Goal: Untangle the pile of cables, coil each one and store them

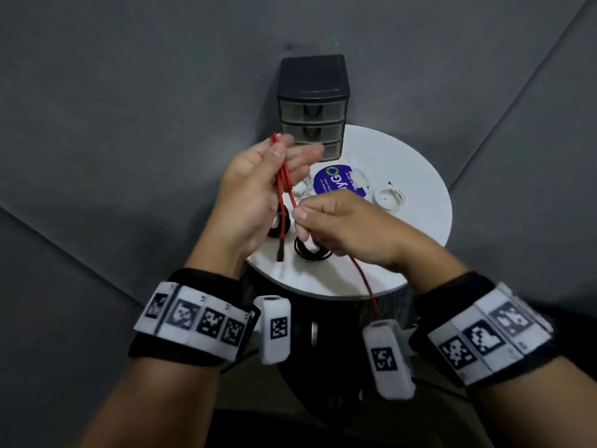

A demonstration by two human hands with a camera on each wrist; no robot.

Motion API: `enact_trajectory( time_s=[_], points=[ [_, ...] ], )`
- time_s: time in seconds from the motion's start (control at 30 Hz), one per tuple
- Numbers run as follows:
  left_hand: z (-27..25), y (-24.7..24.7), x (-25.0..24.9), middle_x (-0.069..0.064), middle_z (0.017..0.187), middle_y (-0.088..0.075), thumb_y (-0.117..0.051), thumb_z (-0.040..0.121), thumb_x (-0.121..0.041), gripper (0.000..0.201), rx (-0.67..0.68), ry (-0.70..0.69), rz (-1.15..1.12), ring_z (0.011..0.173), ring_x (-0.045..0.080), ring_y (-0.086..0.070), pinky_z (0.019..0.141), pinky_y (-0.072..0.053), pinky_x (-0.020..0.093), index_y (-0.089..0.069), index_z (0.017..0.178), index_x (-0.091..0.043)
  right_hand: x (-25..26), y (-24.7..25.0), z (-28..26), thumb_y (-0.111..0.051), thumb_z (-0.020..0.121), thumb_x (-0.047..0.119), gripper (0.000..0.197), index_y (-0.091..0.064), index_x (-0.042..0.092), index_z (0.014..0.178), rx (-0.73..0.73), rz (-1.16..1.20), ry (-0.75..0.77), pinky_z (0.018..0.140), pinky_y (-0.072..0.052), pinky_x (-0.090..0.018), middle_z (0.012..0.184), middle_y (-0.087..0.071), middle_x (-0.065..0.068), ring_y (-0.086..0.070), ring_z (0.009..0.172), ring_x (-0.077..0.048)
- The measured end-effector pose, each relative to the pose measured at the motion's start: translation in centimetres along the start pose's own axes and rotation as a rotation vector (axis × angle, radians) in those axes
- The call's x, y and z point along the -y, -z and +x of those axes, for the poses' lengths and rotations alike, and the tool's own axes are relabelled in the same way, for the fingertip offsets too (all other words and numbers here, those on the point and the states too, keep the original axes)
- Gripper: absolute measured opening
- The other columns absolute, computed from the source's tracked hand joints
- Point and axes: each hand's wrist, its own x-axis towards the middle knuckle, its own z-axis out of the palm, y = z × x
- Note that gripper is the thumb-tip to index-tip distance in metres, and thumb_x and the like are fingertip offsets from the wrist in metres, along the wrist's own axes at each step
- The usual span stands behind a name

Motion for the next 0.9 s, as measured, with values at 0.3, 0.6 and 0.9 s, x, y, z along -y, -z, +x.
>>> enact_trajectory(
  time_s=[0.3, 0.6, 0.9],
  points=[
    [-0.1, 0.3, -1.2, -0.002, 0.042, -0.031, -0.029, 0.108, -0.037, 0.063, 0.240, 0.107, 0.147, 0.035, 0.006, -0.019, 0.037, -0.015, 0.019, -0.070, 0.094, 0.009, 4.9, 5.2, 1.0, -0.050, 0.106, 0.016, 0.030, -0.057, 0.012, 0.077, -0.293, -0.070, 0.137, 0.048, -0.030, -0.011, 0.045, -0.045, 0.018, -0.039, 0.043, 0.000],
    [1.9, -2.2, -3.0, 0.007, 0.093, -0.077, -0.035, 0.110, -0.014, 0.028, 0.106, -0.142, 0.024, 0.071, 0.012, -0.070, 0.065, -0.053, 0.020, -0.056, 0.122, 0.001, 3.7, 3.2, 0.6, -0.049, 0.106, 0.021, 0.032, -0.061, 0.007, 0.081, -0.067, -0.159, 0.000, 0.043, -0.027, -0.013, 0.054, -0.036, 0.012, -0.031, 0.044, -0.003],
    [2.1, -2.6, -2.6, 0.012, 0.049, -0.054, -0.044, 0.099, -0.024, 0.037, 0.256, -0.055, 0.520, 0.035, 0.021, -0.038, 0.040, -0.029, 0.023, -0.056, 0.070, -0.004, 5.7, 6.8, 0.5, -0.064, 0.097, 0.029, 0.029, -0.067, 0.007, 0.079, -0.183, -0.345, 0.235, 0.077, -0.055, -0.048, 0.078, -0.074, -0.010, -0.069, 0.078, -0.029]
  ],
)
